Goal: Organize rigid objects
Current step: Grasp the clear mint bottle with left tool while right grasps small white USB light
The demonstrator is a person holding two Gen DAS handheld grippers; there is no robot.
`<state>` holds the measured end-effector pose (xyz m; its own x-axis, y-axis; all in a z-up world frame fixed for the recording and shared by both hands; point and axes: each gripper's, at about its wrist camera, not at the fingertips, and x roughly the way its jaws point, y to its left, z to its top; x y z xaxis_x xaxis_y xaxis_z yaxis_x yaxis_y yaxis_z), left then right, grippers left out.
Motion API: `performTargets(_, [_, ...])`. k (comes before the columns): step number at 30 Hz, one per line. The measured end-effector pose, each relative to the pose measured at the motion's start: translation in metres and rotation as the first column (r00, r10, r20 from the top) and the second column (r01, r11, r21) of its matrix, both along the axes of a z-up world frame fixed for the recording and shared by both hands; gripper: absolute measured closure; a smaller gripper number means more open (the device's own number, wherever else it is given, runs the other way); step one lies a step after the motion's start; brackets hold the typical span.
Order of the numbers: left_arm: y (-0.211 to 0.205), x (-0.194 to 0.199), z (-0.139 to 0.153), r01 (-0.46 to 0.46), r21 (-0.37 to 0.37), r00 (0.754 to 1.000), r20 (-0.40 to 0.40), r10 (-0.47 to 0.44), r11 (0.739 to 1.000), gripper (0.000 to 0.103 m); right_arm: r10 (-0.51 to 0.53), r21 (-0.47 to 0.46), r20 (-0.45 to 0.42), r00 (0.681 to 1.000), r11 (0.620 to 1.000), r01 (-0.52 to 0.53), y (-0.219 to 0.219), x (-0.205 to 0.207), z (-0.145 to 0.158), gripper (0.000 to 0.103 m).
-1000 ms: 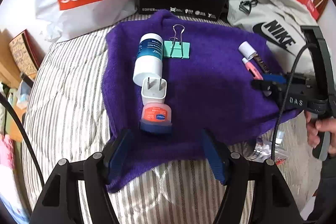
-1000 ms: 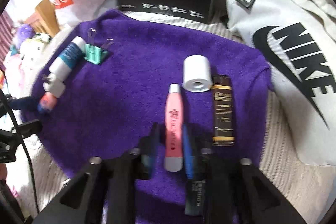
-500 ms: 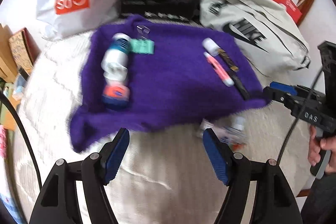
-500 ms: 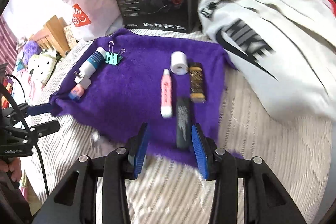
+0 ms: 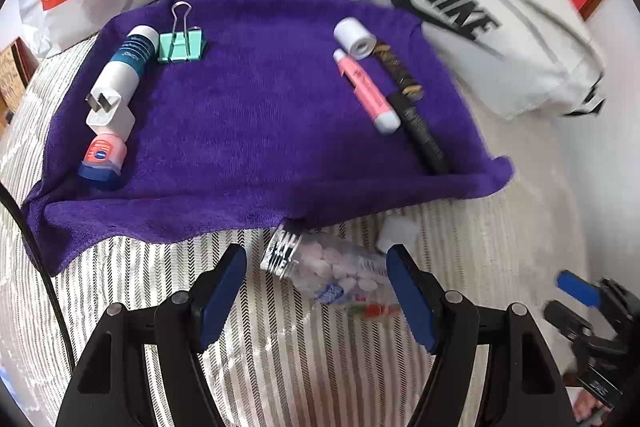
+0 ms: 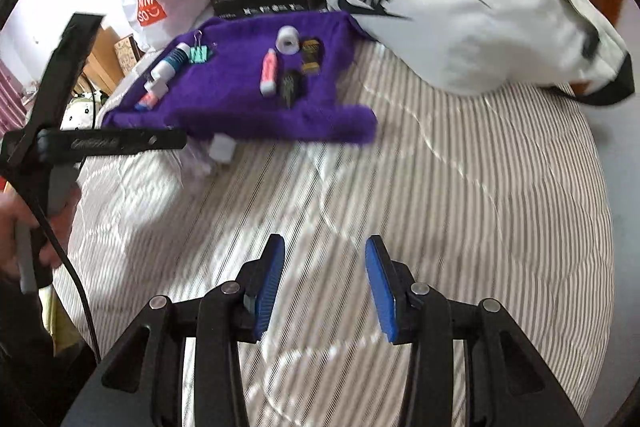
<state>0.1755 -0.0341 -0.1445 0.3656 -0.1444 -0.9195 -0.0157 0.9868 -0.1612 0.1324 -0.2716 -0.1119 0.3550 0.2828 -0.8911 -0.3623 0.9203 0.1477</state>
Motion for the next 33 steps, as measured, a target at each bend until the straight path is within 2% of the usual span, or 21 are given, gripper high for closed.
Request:
performTargets(3, [-0.004, -0.002, -0.008, 0.02, 0.044, 1.0, -0.023, -0.018, 0.999, 0.03, -0.018, 0.005, -0.011, 1.0, 1.0, 0.018, -0.007, -0.004, -0.005, 0.061])
performTargets(10, [0.005, -0.029, -0.001, 0.066, 0.155, 0.998, -0.004, -0.066, 0.986, 0.029, 0.006, 0.029, -0.003, 1.0, 1.0, -0.005, 0.006, -0.001, -0.005, 0.061])
performTargets(13, [0.004, -0.033, -0.003, 0.082, 0.165, 0.996, 0.003, -0.084, 0.983, 0.03, 0.018, 0.039, -0.002, 1.0, 0.999, -0.018, 0.014, 0.001, -0.006, 0.061])
performTargets(21, [-0.016, -0.033, -0.013, 0.173, 0.26, 0.983, 0.017, -0.183, 0.95, 0.032, 0.027, 0.047, -0.026, 0.999, 0.999, -0.026, 0.022, -0.003, -0.012, 0.061])
performTargets(23, [-0.015, -0.038, -0.012, 0.187, 0.247, 0.978, 0.045, -0.204, 0.951, 0.041, 0.02, 0.046, -0.034, 0.999, 0.999, -0.019, 0.02, -0.004, -0.014, 0.061])
performTargets(25, [-0.019, -0.04, -0.012, 0.208, 0.204, 0.972, 0.061, -0.225, 0.957, 0.063, 0.01, 0.045, -0.042, 0.999, 0.999, -0.009, 0.017, -0.003, -0.016, 0.061])
performTargets(27, [-0.019, -0.044, -0.01, 0.21, 0.21, 0.97, 0.079, -0.231, 0.955, 0.063, 0.005, 0.042, -0.049, 0.999, 0.999, -0.003, 0.017, -0.003, -0.017, 0.061])
performTargets(30, [-0.008, -0.047, -0.007, 0.21, 0.163, 0.971, 0.084, -0.225, 0.964, 0.063, 0.01, 0.04, -0.048, 0.999, 0.999, -0.008, 0.023, -0.002, -0.018, 0.061])
performTargets(33, [0.002, -0.051, -0.003, 0.2, 0.158, 0.972, 0.091, -0.216, 0.967, 0.064, 0.023, 0.053, -0.046, 0.999, 0.998, -0.021, 0.032, 0.003, -0.018, 0.061])
